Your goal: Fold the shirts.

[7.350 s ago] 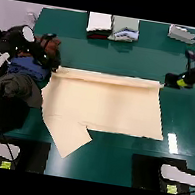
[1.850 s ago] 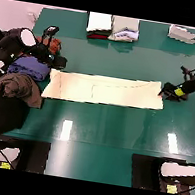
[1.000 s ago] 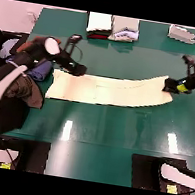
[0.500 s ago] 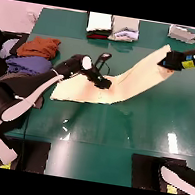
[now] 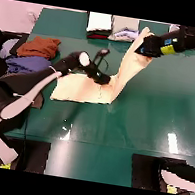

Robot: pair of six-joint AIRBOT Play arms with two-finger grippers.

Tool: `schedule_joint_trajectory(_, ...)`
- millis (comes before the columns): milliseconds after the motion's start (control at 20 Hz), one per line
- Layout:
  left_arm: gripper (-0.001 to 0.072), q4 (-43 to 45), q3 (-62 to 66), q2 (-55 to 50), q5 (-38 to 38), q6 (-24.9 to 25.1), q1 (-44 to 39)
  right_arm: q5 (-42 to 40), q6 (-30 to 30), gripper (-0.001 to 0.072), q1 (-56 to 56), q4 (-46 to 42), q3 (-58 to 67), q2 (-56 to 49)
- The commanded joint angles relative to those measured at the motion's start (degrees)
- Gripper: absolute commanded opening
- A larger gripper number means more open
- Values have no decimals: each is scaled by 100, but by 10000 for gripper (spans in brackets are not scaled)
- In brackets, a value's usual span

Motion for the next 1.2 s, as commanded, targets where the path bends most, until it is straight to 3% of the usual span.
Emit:
schedule_joint_trajectory(0, 23, 553, 28, 706, -326, -11, 664, -208, 109, 10, 509, 15, 243, -332)
schedule_joint_trajectory(200, 23, 1860, 28, 2000, -850, 31, 1648, -693, 35, 11, 1325, 645, 691, -1204)
schedule_joint_trajectory(400, 24, 2326, 28, 3123, -1047, 28, 2450, -1314, -345, 13, 2249, 992, 1508, -2671)
schedule_joint_trajectory(450, 24, 2328, 26, 3320, -1091, 31, 2566, -1567, -553, 40, 2417, 1165, 1694, -3010)
schedule_joint_trajectory(500, 24, 2332, 28, 3482, -1137, 31, 2664, -1897, -640, 240, 2533, 1250, 1775, -3272)
schedule_joint_trajectory(550, 24, 2341, 28, 3598, -1191, 33, 2736, -2122, -623, 342, 2564, 1342, 1751, -3399)
schedule_joint_trajectory(700, 24, 2472, 26, 3742, -1519, 192, 2798, -2057, -376, 340, 2232, 1139, 1060, -3023)
schedule_joint_trajectory(850, 23, 2465, 13, 3740, -1779, 177, 2688, -1532, 28, 340, 1628, 11, 20, -2238)
schedule_joint_trajectory(1000, 23, 2433, -125, 3740, -1504, 177, 2302, -1058, 800, 341, 962, -990, -1054, -1611)
schedule_joint_trajectory(1050, 23, 2413, -205, 3738, -1370, 177, 2164, -990, 844, 368, 745, -949, -1344, -1504)
schedule_joint_trajectory(1150, 23, 2415, -400, 3740, -1134, 177, 1926, -966, 846, 543, 457, -697, -1755, -1456)
